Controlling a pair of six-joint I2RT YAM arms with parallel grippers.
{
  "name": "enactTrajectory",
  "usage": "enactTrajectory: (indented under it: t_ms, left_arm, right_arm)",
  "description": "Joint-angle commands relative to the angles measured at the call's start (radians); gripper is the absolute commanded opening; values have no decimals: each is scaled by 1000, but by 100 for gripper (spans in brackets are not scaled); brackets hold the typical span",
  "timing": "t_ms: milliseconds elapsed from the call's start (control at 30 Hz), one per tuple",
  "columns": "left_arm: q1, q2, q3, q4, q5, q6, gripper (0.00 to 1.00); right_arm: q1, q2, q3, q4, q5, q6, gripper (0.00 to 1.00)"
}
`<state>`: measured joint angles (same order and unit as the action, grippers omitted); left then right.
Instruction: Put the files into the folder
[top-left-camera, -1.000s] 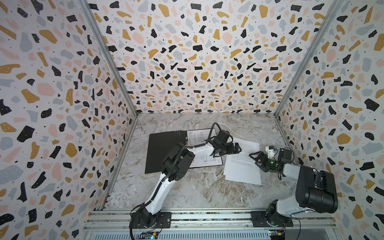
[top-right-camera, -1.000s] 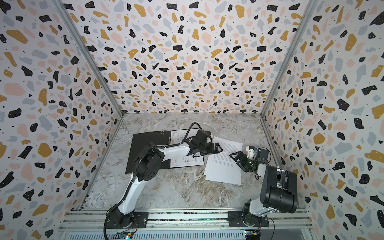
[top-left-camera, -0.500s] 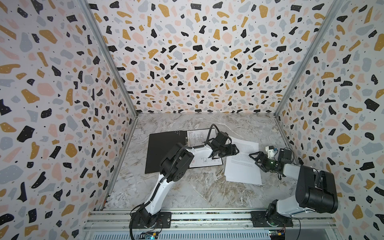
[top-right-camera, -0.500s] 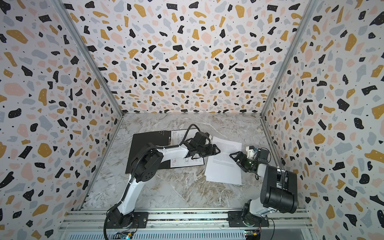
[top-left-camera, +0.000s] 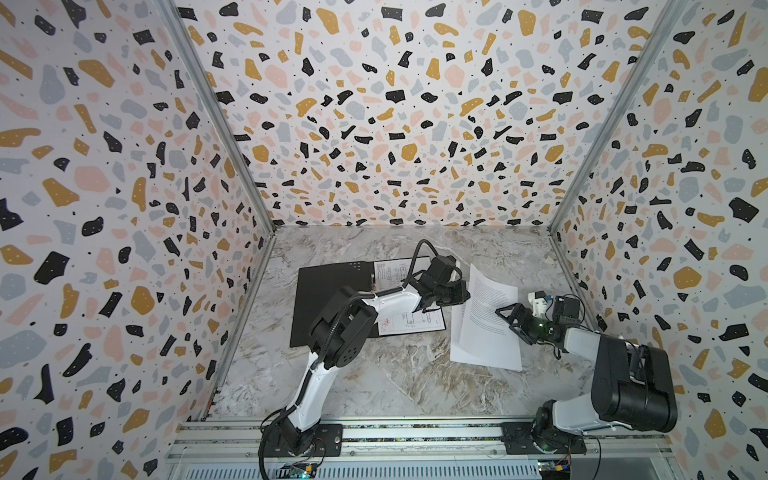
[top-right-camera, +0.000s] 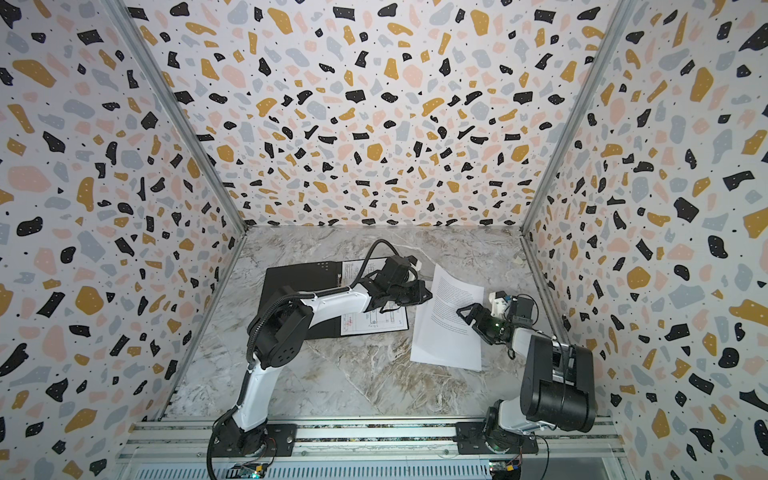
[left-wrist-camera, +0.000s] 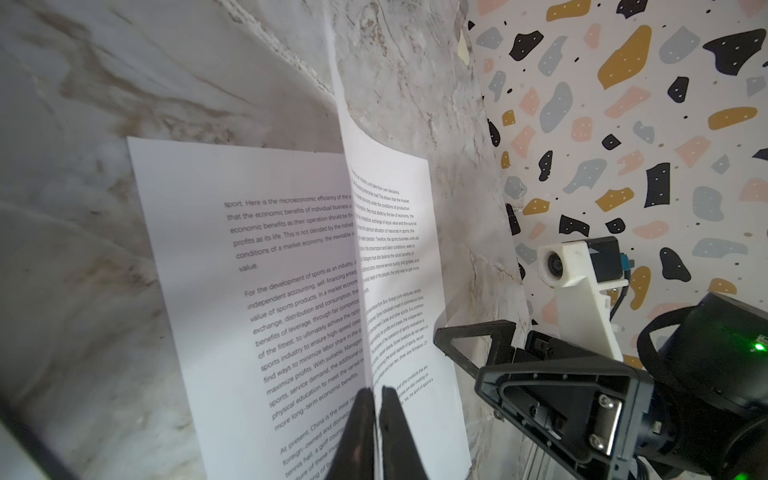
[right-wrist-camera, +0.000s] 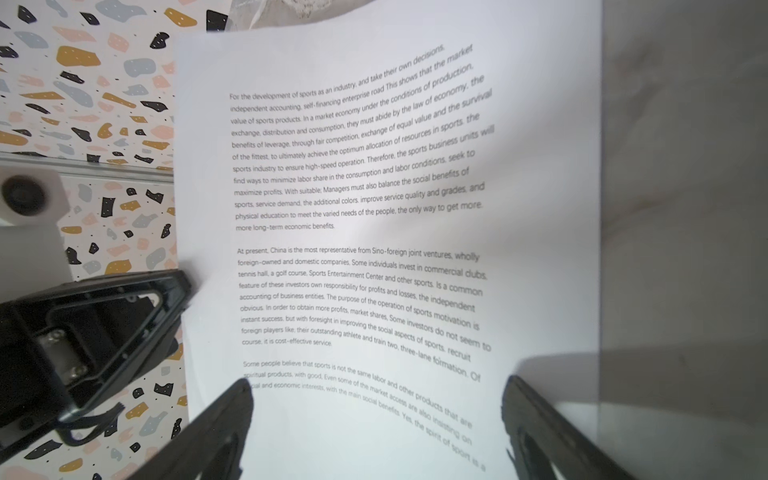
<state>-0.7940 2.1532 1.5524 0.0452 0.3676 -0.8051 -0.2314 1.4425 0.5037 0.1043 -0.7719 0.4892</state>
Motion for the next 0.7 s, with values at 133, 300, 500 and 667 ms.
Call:
enactTrajectory:
  t_ms: [133, 300, 500, 667]
  left_arm:
    - [30, -46, -46, 27, -5, 17, 11]
    - [27, -10, -78, 87, 25, -20, 16]
    - [30, 4, -64, 10, -26, 43, 41]
    - [31, 16, -32, -86, -71, 116, 61]
  right_arm:
    - [48, -28, 45, -64, 39, 31, 95]
    - [49, -7, 45, -73, 40, 17, 94]
    - [48, -1, 36, -84, 56, 1, 94]
    - [49, 6, 40, -84, 58, -3, 94]
